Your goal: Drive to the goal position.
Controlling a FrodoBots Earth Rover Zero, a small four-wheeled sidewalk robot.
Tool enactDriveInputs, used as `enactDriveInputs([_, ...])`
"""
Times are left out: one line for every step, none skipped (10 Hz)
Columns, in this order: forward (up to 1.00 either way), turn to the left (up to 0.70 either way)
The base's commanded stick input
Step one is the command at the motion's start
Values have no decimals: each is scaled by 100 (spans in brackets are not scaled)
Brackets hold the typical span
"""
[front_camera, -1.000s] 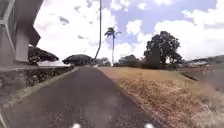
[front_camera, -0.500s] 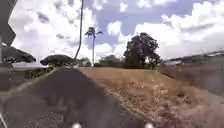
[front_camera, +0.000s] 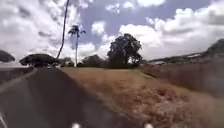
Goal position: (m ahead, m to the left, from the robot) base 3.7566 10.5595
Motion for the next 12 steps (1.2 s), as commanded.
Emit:
enactDriveInputs([0, -70])
enactDriveInputs([0, -70])
enactDriveInputs([0, -70])
enactDriveInputs([0, -70])
enactDriveInputs([0, -70])
enactDriveInputs([0, -70])
enactDriveInputs([0, -70])
enactDriveInputs([0, -70])
enactDriveInputs([0, -70])
enactDriveInputs([0, -70])
enactDriveInputs([0, -70])
enactDriveInputs([0, -70])
